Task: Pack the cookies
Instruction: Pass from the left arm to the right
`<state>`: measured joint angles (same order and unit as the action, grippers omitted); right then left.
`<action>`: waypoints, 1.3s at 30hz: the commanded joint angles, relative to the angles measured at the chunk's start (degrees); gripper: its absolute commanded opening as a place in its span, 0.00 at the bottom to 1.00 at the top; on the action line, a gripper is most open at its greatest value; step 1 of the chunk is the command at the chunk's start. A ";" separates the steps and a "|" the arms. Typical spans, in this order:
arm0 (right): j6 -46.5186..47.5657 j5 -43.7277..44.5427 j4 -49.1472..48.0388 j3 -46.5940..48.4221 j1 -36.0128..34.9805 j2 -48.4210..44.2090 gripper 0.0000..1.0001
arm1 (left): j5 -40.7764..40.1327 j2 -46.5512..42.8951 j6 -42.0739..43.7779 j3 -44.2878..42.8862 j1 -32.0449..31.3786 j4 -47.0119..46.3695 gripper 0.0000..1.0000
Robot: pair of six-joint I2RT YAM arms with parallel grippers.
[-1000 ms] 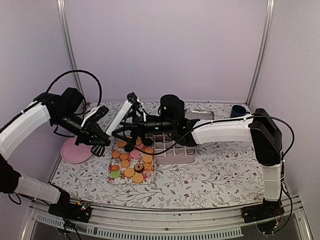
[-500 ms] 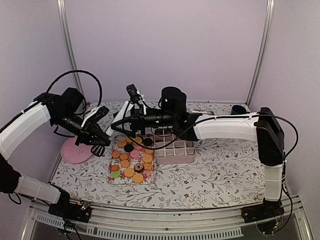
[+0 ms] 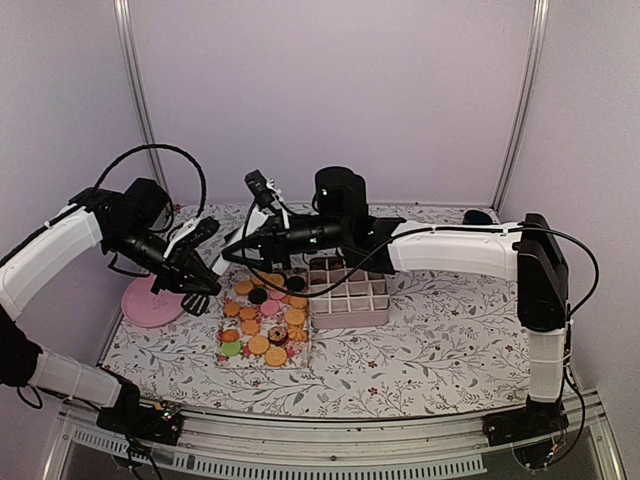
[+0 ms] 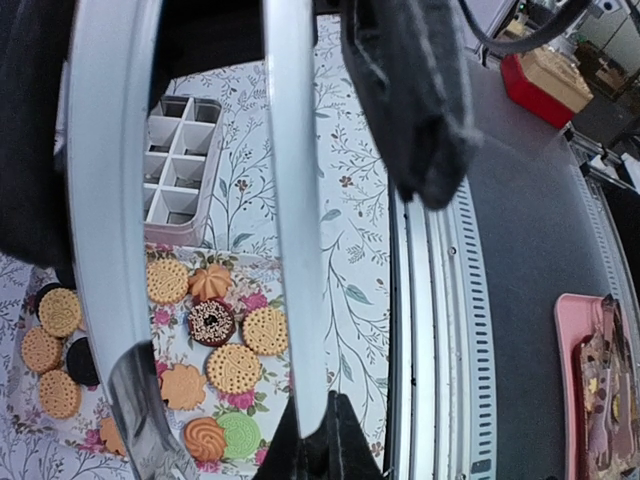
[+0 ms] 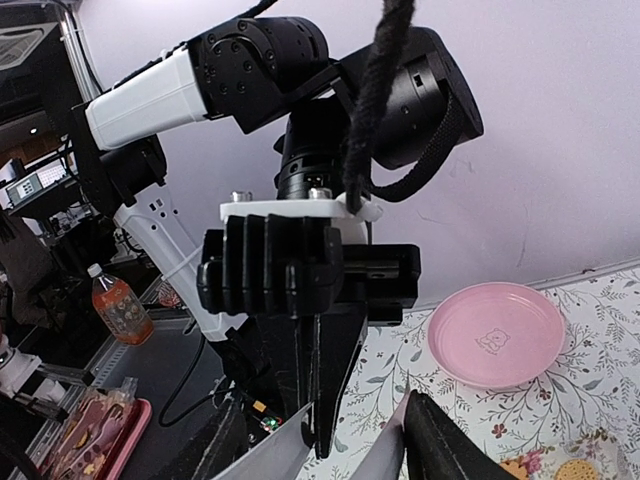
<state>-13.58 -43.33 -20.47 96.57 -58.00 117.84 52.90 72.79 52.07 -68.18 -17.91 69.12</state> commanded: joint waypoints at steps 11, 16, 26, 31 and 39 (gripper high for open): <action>3.88 0.25 6.84 2.89 -0.18 0.02 0.43 | -2.06 -0.26 0.31 0.33 -0.52 -1.45 0.00; 3.66 -1.08 6.63 3.00 -0.62 0.67 0.48 | -1.46 -0.23 0.18 0.18 -0.52 -1.55 0.00; 3.92 6.20 6.67 2.43 -1.32 0.38 0.25 | -2.94 -0.25 -1.10 -0.37 -0.46 -2.53 0.05; 4.88 10.36 6.49 1.34 -1.60 -0.11 0.23 | -6.72 -1.12 -2.60 2.30 -0.17 -5.75 0.38; 7.58 17.61 7.75 -0.24 -1.94 -1.24 0.25 | -7.86 -1.92 -1.48 3.95 5.98 -4.90 0.76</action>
<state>-7.73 -30.33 -12.45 97.41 -59.37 117.95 47.05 71.50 49.71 -64.69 -16.38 64.18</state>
